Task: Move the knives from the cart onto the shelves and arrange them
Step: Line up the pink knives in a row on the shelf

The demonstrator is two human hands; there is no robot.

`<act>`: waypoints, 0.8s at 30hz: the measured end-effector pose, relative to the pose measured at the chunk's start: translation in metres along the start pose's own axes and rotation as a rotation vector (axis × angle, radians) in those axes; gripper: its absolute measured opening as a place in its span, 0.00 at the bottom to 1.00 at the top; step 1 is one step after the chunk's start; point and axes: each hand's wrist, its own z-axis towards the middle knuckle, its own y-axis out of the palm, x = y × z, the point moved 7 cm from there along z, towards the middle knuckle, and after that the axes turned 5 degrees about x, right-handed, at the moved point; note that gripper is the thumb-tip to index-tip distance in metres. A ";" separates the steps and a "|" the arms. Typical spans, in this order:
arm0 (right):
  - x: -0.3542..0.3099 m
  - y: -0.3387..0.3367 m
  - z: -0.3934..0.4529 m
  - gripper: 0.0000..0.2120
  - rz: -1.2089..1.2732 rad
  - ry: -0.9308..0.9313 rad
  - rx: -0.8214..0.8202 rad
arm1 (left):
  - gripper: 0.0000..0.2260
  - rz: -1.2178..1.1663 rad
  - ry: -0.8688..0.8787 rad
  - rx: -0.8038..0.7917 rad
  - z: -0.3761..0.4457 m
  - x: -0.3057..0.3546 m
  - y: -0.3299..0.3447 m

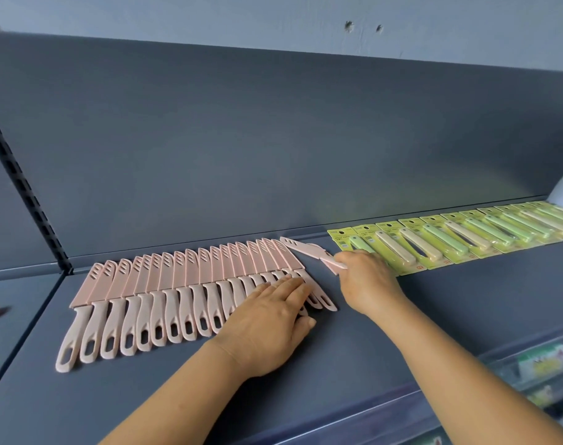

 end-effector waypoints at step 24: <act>-0.003 -0.012 0.011 0.06 -0.124 -0.071 0.007 | 0.29 0.011 -0.115 0.065 0.032 0.018 0.006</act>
